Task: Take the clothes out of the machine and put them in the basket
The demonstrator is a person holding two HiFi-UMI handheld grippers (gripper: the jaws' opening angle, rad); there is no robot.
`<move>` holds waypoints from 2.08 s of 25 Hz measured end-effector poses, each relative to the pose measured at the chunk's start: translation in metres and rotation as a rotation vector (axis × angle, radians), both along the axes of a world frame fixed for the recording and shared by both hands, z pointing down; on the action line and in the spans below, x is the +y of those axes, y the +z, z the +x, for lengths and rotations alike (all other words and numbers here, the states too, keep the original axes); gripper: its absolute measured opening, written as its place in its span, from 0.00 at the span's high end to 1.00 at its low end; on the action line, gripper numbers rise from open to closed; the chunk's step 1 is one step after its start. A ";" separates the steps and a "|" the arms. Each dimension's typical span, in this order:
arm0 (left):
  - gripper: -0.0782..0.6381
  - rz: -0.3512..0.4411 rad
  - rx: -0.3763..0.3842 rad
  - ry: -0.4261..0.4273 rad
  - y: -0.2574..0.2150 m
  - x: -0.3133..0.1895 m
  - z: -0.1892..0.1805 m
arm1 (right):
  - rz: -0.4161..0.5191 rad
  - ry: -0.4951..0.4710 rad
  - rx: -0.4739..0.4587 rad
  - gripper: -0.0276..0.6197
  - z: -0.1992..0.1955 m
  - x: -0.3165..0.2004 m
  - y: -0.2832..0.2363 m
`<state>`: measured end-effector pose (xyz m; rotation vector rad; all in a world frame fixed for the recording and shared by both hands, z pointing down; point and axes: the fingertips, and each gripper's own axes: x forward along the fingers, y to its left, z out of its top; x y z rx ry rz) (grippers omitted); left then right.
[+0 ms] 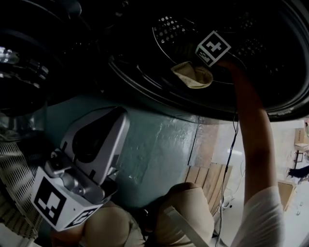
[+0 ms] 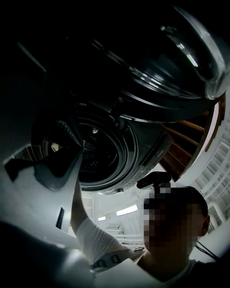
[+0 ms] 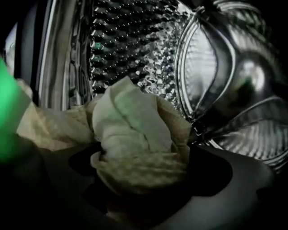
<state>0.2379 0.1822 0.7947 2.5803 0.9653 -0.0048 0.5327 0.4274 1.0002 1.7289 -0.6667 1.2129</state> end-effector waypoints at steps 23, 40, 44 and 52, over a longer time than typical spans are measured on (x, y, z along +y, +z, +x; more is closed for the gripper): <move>0.87 0.008 0.094 -0.070 -0.025 -0.039 -0.020 | -0.181 -0.119 -0.045 0.45 -0.027 -0.017 0.015; 0.87 -0.027 0.113 -0.071 -0.026 -0.043 -0.019 | -0.131 -0.274 0.270 0.57 -0.041 -0.036 -0.057; 0.87 -0.041 0.115 -0.067 -0.026 -0.041 -0.017 | -0.064 -0.271 0.346 0.57 -0.051 -0.045 -0.096; 0.87 -0.044 0.129 -0.060 -0.027 -0.036 -0.015 | -0.069 -0.361 0.408 0.57 -0.072 -0.057 -0.104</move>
